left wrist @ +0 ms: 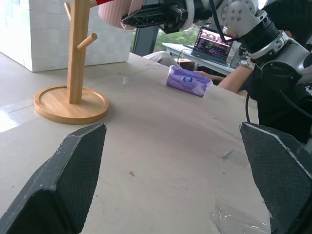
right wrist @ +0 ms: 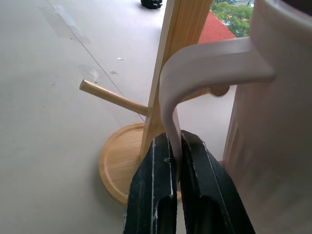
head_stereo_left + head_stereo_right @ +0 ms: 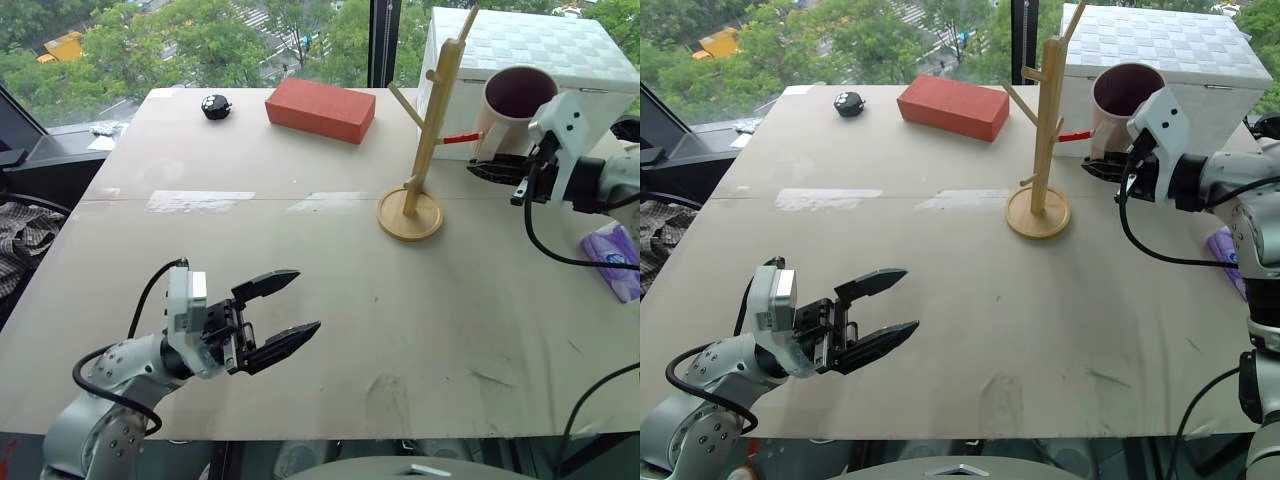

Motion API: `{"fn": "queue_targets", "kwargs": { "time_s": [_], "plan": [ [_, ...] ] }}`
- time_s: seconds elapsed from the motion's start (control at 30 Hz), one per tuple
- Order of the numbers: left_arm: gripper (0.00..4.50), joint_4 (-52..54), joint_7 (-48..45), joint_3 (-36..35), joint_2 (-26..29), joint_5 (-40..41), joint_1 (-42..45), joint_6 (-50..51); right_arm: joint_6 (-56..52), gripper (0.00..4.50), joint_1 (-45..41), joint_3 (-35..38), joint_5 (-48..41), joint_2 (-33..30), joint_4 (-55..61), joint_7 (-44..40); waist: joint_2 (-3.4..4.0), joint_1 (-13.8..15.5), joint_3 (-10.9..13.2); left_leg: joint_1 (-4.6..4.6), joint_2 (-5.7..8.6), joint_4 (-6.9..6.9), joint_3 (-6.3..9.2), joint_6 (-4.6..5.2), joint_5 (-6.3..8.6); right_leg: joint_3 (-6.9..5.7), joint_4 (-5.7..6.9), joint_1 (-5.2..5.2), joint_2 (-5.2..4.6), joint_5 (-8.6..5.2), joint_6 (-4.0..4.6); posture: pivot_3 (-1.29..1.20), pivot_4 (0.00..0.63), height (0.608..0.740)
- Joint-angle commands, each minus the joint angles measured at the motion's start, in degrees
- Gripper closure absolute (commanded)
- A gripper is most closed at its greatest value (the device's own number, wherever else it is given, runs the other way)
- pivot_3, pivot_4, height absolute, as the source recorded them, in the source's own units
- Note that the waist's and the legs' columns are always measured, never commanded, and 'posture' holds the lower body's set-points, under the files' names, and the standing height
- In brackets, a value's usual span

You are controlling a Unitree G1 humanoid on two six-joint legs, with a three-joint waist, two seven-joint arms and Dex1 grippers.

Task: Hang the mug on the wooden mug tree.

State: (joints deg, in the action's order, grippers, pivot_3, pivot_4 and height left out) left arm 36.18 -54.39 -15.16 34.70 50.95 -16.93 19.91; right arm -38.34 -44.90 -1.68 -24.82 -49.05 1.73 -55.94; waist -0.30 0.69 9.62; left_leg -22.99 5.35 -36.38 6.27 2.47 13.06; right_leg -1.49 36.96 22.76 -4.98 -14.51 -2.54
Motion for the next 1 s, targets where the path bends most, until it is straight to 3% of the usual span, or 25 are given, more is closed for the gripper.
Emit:
{"fn": "queue_targets", "kwargs": {
  "time_s": [0.03,0.3,0.4,0.57,0.7,0.8,1.0],
  "plan": [
    [0.0,6.17,4.06,-1.37,-1.42,1.76,-1.75,-0.59,-0.41,4.42,-4.66,-2.2,2.15,-0.02,-0.94,-1.64,-0.02,-0.07,0.01,-0.01,0.0,0.0,-0.02,0.0,0.01,0.02,-0.02,0.0,0.0,0.0,0.0,0.0,0.15,0.74],
    [0.0,10.73,10.66,-2.45,-3.38,0.95,-5.47,-1.84,5.38,4.42,-10.72,-9.52,10.75,6.53,-10.88,-1.07,-0.01,0.1,0.02,0.0,0.0,0.05,-0.06,-0.01,0.01,0.03,-0.07,0.01,0.01,0.0,0.0,0.0,0.15,0.74],
    [0.0,10.85,12.27,-2.81,-4.39,0.82,-6.2,-2.46,6.84,3.51,-11.52,-9.7,12.17,8.21,-13.78,-1.22,0.0,0.04,0.02,0.0,0.0,0.05,-0.06,-0.02,0.01,0.04,-0.06,0.02,0.02,0.01,0.01,0.0,0.15,0.74],
    [0.0,11.76,16.67,-3.46,-5.34,1.78,-6.51,-2.03,6.02,1.41,-7.86,-4.12,10.07,8.27,-9.4,1.36,0.0,0.24,0.02,0.0,0.01,0.05,-0.06,-0.03,0.0,0.04,-0.06,0.01,0.02,0.01,0.01,0.0,0.15,0.74],
    [0.0,11.99,19.3,-4.12,-4.28,1.89,-7.11,-0.63,7.88,1.41,-1.92,1.11,7.54,5.93,-2.96,0.62,-0.01,0.39,0.02,-0.02,0.02,0.03,-0.04,-0.03,0.01,0.02,-0.08,0.0,0.0,0.01,0.0,0.0,0.15,0.74],
    [0.0,11.7,20.13,-3.85,-2.87,1.68,-7.06,0.91,5.02,1.41,6.76,8.66,0.98,4.38,4.79,-0.78,-0.02,0.22,0.02,-0.02,0.01,0.04,-0.08,-0.02,0.01,0.07,-0.07,0.01,0.02,0.01,0.0,0.0,0.15,0.74],
    [0.0,8.06,19.81,-5.48,-0.03,2.74,-5.7,3.4,3.75,1.41,24.76,18.93,-2.87,4.18,15.01,3.28,0.01,0.25,0.02,0.02,-0.01,0.04,-0.09,0.22,0.15,0.07,-0.04,-0.01,0.03,0.01,-0.01,0.0,0.15,0.74]
  ]
}}
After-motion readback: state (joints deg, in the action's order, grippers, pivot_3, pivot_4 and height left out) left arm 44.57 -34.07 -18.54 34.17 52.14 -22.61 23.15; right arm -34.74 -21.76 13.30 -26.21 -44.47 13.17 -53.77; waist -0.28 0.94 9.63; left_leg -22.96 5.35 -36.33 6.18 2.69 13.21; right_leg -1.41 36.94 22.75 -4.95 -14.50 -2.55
